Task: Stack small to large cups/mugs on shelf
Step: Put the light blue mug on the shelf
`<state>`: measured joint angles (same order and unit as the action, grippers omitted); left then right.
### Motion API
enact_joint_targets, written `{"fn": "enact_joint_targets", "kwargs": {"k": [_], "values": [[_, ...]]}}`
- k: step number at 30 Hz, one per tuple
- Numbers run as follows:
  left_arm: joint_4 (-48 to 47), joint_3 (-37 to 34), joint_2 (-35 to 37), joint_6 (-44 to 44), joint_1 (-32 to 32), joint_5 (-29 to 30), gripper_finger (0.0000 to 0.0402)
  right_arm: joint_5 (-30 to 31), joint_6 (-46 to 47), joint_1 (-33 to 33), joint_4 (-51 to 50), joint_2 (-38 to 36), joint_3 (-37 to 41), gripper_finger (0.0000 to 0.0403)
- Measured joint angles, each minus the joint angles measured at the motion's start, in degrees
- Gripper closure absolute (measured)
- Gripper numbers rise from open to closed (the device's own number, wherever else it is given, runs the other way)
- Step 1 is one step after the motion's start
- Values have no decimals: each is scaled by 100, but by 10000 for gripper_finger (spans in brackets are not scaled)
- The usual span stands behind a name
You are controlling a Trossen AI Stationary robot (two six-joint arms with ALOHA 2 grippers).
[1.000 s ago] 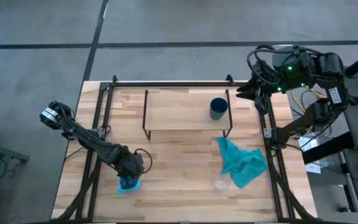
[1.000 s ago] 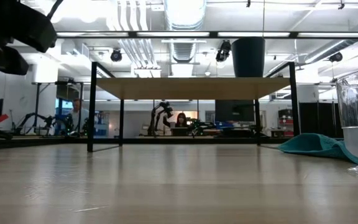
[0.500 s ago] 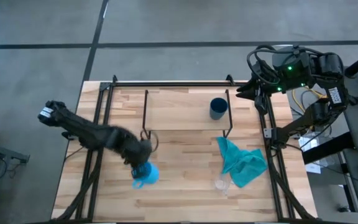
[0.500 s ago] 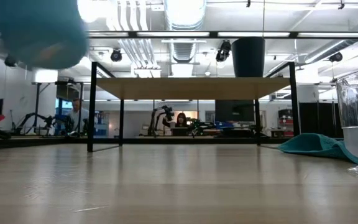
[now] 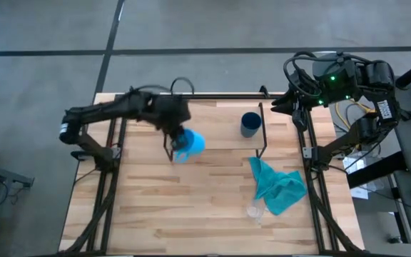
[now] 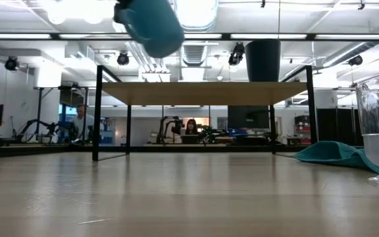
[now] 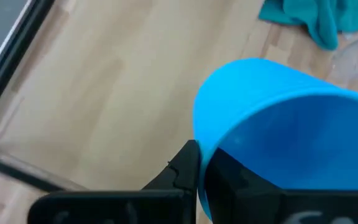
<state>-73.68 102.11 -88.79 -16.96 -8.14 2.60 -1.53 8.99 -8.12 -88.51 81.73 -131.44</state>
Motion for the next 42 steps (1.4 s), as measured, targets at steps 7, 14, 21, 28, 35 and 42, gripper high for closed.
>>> {"fn": "enact_joint_targets", "kwargs": {"k": [7,14,21,28,35,42], "values": [[-89,1122,-1044,941,-584,-383,401,0,0,0,0,0,17,317],[-895,2372,-2063,1469,-732,-403,401,1,0,-1,4,0,116,312],[-1157,3149,-2680,1890,-847,-375,401,1,-2,-2,9,0,311,319],[-1139,3232,-2774,2371,-953,-302,396,1,-2,-1,8,2,516,316],[-1003,3232,-2774,2394,-986,-248,363,1,-9,0,24,0,527,321],[-691,3232,-2774,2393,-986,-248,337,1,-22,-2,26,-20,525,314]]}}
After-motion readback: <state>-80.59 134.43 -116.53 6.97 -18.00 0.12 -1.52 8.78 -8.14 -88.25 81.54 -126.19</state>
